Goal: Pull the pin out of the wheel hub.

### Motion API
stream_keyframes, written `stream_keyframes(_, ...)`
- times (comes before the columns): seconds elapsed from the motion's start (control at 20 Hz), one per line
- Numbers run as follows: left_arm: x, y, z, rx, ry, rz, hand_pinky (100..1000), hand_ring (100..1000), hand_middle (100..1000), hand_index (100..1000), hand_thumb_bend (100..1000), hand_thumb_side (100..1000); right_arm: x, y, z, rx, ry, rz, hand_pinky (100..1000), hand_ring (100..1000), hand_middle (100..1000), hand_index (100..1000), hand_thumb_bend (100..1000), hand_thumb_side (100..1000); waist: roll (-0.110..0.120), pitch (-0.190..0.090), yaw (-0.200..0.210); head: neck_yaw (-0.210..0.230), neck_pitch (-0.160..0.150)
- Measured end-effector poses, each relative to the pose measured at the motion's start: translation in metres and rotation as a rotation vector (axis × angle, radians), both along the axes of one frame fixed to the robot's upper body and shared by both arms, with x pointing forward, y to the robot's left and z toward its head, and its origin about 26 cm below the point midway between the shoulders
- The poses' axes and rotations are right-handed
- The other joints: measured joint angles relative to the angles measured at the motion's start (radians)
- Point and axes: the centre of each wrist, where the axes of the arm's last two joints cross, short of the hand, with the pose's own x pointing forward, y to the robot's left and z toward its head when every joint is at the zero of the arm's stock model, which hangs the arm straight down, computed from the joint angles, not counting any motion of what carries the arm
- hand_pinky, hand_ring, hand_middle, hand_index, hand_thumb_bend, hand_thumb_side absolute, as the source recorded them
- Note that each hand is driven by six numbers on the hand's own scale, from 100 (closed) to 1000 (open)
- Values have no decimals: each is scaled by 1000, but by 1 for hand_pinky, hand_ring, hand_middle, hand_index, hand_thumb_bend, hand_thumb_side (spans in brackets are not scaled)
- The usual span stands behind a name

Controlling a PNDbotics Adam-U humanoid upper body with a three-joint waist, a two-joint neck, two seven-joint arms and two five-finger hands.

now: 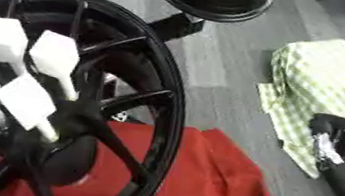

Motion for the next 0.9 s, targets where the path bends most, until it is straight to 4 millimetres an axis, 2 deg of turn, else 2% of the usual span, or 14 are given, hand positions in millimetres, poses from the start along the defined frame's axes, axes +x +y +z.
stream_keyframes(0.5,0,0,0,32,-34,24,744,722,741,837,239,459,1,1,0,3,0,2,875,766,563,687,100,467,0,5,0,3,-5)
stream_keyframes(0.9,0,-2,-2,96,-45,39,740,731,747,842,291,416,1,1,-1,8,2,3,875,766,563,688,100,471,0,9,0,5,-9)
